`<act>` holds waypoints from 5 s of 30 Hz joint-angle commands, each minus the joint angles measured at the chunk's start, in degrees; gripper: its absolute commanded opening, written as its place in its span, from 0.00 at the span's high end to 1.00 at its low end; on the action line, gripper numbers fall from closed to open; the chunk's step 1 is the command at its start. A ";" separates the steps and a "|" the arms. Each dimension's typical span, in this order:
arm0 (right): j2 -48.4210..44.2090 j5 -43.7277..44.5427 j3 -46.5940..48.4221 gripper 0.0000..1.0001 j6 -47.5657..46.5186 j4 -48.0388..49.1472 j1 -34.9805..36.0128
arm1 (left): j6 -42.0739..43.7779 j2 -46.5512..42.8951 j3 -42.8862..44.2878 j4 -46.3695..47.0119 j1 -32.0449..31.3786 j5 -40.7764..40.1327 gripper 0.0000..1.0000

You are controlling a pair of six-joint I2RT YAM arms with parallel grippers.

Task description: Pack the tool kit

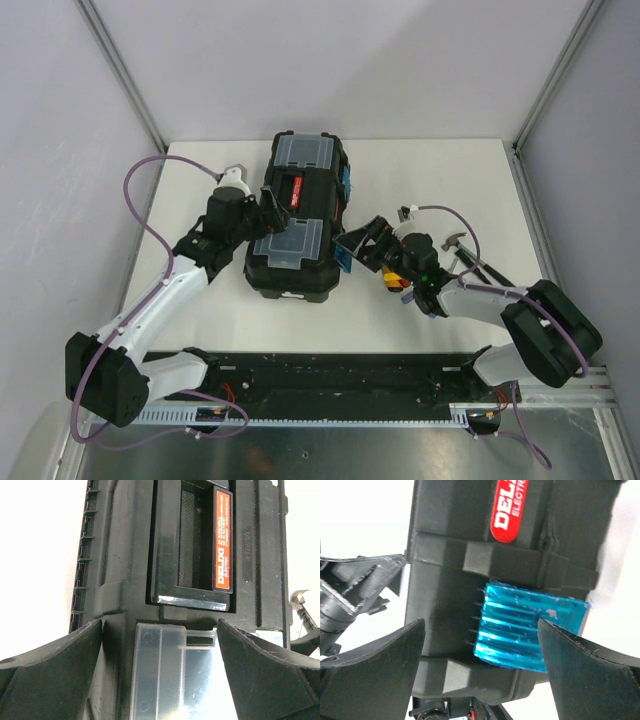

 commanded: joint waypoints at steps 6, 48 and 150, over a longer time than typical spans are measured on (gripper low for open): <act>-6.40 8.06 0.19 0.01 -4.82 -18.39 1.90 | 5.74 3.79 -4.64 -18.44 -1.38 1.03 0.02; 8.26 -6.16 -2.60 0.01 9.11 25.82 0.27 | 6.27 3.98 -4.90 -18.43 -1.37 0.80 0.02; 4.35 25.68 35.72 0.44 -20.03 -74.24 5.36 | 6.83 4.98 -5.60 -17.13 -1.38 0.55 0.02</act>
